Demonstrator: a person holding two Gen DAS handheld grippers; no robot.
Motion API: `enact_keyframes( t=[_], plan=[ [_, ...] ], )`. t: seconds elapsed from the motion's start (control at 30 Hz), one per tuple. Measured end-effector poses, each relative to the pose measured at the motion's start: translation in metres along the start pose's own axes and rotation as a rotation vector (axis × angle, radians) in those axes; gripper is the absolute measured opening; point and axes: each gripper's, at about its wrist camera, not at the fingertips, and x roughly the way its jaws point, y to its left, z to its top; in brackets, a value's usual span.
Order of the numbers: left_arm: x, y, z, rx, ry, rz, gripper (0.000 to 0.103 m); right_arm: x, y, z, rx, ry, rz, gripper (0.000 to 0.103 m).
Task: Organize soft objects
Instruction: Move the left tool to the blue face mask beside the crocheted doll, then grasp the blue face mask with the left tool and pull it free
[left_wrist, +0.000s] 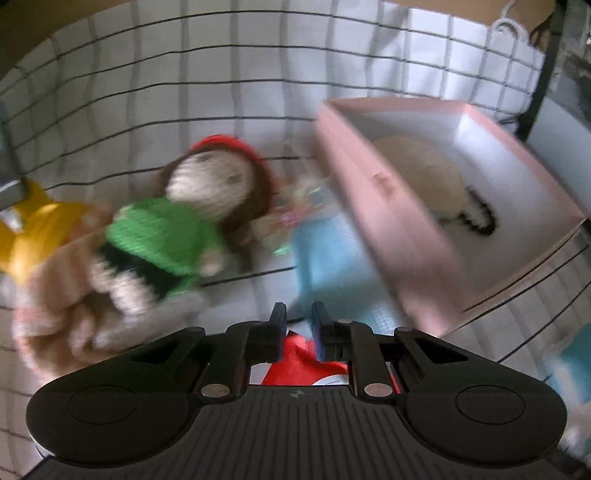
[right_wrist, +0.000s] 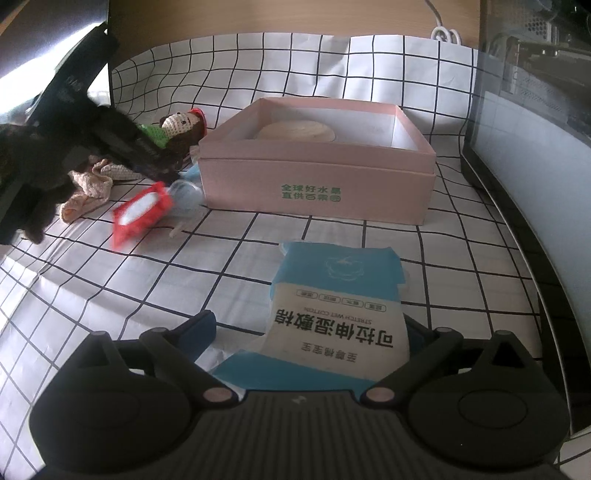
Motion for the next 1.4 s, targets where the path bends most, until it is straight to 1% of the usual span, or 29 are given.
enact_keyframes(
  t=[0.07,0.13,0.2,0.27,0.33,0.37,0.43,0.47,0.5,0.53,0.57,0.6,0.67,0.73,0.9,0.97,1.0,1.07,1.2,1.27,1.33,1.4],
  plan=[
    [-0.003,0.013,-0.006,0.022,0.000,0.064,0.016,0.000,0.000,0.000,0.001,0.000,0.000,0.099],
    [-0.010,0.031,-0.013,0.014,0.008,0.104,0.015,0.000,0.000,0.000,0.000,0.000,-0.001,0.100],
    [-0.017,0.048,-0.019,-0.022,0.010,0.115,0.015,0.000,0.000,0.000,0.001,0.001,0.000,0.100],
    [-0.028,0.065,-0.025,-0.079,0.005,0.091,0.015,0.000,-0.002,0.001,0.003,0.009,0.018,0.102],
    [-0.036,0.075,-0.024,-0.172,0.000,0.018,0.019,0.001,-0.004,0.003,0.010,0.018,0.039,0.103],
    [-0.040,0.079,-0.024,-0.234,-0.014,-0.050,0.019,0.001,-0.005,0.003,0.012,0.020,0.043,0.103],
    [-0.042,0.081,-0.021,-0.363,-0.035,-0.254,0.019,0.002,-0.002,0.003,-0.008,0.027,0.038,0.103],
    [-0.037,0.081,-0.019,-0.421,-0.026,-0.323,0.019,0.002,-0.001,0.003,-0.016,0.028,0.032,0.103],
    [-0.030,0.080,-0.016,-0.478,-0.011,-0.362,0.020,0.003,0.001,0.003,-0.025,0.029,0.025,0.103],
    [-0.023,0.077,-0.013,-0.512,0.003,-0.374,0.020,0.003,0.002,0.003,-0.031,0.030,0.017,0.103],
    [-0.015,0.072,-0.008,-0.513,0.011,-0.370,0.020,0.004,0.004,0.002,-0.037,0.030,0.012,0.103],
    [-0.009,0.067,-0.005,-0.495,0.015,-0.350,0.020,0.004,0.004,0.002,-0.036,0.029,0.011,0.103],
    [0.001,0.056,0.003,-0.457,0.030,-0.285,0.020,0.003,0.003,0.002,-0.035,0.027,0.012,0.103],
    [0.006,0.046,0.004,-0.432,0.040,-0.244,0.020,0.003,0.004,0.001,-0.035,0.026,0.012,0.103],
    [0.014,0.028,0.018,-0.427,0.025,-0.231,0.020,0.003,0.003,0.001,-0.035,0.023,0.012,0.103],
    [0.013,0.018,0.021,-0.392,0.025,-0.186,0.017,0.002,0.003,0.001,-0.035,0.021,0.011,0.103],
    [0.019,0.013,0.022,-0.365,0.023,-0.167,0.016,0.002,0.003,0.001,-0.036,0.022,0.011,0.103],
    [0.014,0.012,0.012,-0.306,0.011,-0.144,0.013,0.002,0.003,0.001,-0.035,0.022,0.012,0.103],
    [-0.002,0.002,-0.011,-0.205,-0.006,-0.144,0.012,0.000,-0.001,0.002,-0.024,0.019,0.029,0.102],
    [-0.016,-0.002,-0.029,-0.157,-0.008,-0.146,0.012,-0.002,-0.003,0.002,-0.018,0.014,0.036,0.096],
    [-0.031,-0.001,-0.049,-0.141,-0.007,-0.157,0.012,-0.003,-0.004,0.004,-0.039,0.013,0.036,0.092],
    [-0.044,0.005,-0.066,-0.143,-0.006,-0.158,0.012,-0.010,0.000,0.010,-0.074,-0.018,-0.001,0.091]
  ],
)
